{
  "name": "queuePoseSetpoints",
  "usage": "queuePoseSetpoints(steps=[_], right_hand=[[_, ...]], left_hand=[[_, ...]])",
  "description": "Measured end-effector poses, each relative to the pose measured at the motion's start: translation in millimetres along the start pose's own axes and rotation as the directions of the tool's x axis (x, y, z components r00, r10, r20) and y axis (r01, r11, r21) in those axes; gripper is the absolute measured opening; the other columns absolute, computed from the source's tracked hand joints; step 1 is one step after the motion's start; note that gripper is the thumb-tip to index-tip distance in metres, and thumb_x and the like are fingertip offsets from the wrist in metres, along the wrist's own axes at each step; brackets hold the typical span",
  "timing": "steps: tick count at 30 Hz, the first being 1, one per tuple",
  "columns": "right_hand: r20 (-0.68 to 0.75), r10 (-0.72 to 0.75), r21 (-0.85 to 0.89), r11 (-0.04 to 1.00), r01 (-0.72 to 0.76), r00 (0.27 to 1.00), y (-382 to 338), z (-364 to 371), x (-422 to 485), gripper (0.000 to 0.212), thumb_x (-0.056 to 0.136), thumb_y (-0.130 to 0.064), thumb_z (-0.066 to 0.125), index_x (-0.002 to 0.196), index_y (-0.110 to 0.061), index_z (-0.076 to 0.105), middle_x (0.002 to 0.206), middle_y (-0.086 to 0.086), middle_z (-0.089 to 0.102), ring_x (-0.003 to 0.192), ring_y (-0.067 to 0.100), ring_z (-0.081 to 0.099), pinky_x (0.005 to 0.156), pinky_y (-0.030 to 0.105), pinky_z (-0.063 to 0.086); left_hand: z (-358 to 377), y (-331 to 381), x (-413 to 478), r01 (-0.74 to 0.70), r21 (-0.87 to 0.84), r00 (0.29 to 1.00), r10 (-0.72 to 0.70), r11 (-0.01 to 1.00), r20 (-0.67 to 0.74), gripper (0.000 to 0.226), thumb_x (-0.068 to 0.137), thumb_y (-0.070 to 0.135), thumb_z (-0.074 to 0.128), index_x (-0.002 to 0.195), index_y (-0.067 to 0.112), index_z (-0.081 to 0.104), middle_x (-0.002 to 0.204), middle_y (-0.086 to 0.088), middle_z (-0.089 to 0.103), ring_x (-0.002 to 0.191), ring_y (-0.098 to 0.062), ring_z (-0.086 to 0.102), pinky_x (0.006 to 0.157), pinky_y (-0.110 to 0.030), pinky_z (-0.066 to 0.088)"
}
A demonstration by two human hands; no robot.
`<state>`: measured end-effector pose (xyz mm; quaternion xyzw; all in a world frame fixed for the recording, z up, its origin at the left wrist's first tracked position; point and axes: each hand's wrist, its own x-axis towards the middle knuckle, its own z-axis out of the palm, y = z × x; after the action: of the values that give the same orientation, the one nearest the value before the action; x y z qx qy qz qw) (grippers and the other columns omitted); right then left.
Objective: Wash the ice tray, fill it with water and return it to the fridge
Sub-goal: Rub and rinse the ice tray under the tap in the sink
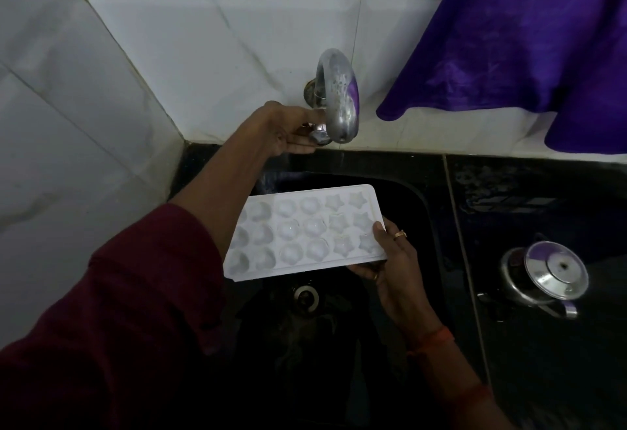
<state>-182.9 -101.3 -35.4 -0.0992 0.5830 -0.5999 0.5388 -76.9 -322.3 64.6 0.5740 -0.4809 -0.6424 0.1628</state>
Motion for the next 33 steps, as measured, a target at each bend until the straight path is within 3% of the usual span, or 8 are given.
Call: queuePoseSetpoints(steps=[3,7,9,23,27,33], right_hand=[[0.009,0.000,0.010,1.000,0.000,1.000,-2.3,1.8,0.0,0.017,0.103,-0.021,0.054,0.112,-0.019,0.069,0.098,-0.005,0.079,0.089,0.014,0.075,0.058,0.033,0.061],[0.023,-0.003,0.007,1.000,0.003,1.000,-0.8,3.6,-1.4,0.017,0.103,-0.021,0.054,0.110,-0.020,0.070,0.097,-0.006,0.079,0.087,0.013,0.076,0.057,0.032,0.060],[0.027,0.001,0.008,1.000,-0.001,1.000,0.8,4.8,-1.8,0.018,0.103,-0.021,0.055,0.112,-0.020,0.070,0.100,-0.004,0.079,0.090,0.015,0.076,0.058,0.033,0.060],[0.010,0.044,0.011,0.999,-0.044,0.999,9.3,13.7,1.0,0.026,0.103,-0.023,0.055,0.124,-0.014,0.067,0.119,0.006,0.074,0.109,0.028,0.072,0.063,0.035,0.061],[0.006,0.054,0.016,0.998,-0.054,0.999,12.2,14.8,3.3,0.028,0.103,-0.023,0.055,0.127,-0.014,0.065,0.119,0.007,0.074,0.109,0.030,0.072,0.062,0.035,0.060],[0.001,0.059,0.016,0.998,-0.059,0.998,17.6,14.8,8.0,0.028,0.103,-0.024,0.055,0.128,-0.016,0.065,0.118,0.006,0.075,0.107,0.028,0.072,0.062,0.034,0.060]], left_hand=[[-3.3,0.8,-1.7,0.041,-0.077,0.997,-0.035,0.996,0.074,0.016,0.087,0.011,0.069,0.100,0.005,0.061,0.108,-0.017,0.070,0.098,-0.025,0.070,0.095,-0.038,0.056],[-8.8,-0.2,-3.4,0.079,-0.176,0.987,-0.053,0.981,0.150,0.053,0.060,0.016,0.071,0.110,0.002,0.060,0.111,-0.020,0.070,0.100,-0.028,0.071,0.092,-0.039,0.057],[-9.3,-0.3,-3.2,0.072,-0.168,0.986,-0.045,0.983,0.161,0.060,0.057,0.017,0.070,0.114,0.001,0.060,0.112,-0.020,0.070,0.098,-0.028,0.071,0.091,-0.039,0.057],[-11.0,0.8,-12.6,0.073,-0.170,0.982,-0.041,0.983,0.185,0.062,0.060,0.015,0.070,0.120,-0.001,0.059,0.101,-0.017,0.072,0.093,-0.026,0.072,0.088,-0.038,0.059],[-10.8,-0.1,-12.0,0.074,-0.190,0.982,-0.038,0.979,0.187,0.053,0.061,0.015,0.070,0.111,0.001,0.060,0.101,-0.017,0.072,0.092,-0.026,0.072,0.089,-0.039,0.058],[-11.3,1.4,-10.4,0.063,-0.145,0.984,-0.037,0.987,0.175,0.062,0.057,0.017,0.071,0.116,0.001,0.060,0.100,-0.016,0.072,0.093,-0.025,0.072,0.095,-0.040,0.055]])
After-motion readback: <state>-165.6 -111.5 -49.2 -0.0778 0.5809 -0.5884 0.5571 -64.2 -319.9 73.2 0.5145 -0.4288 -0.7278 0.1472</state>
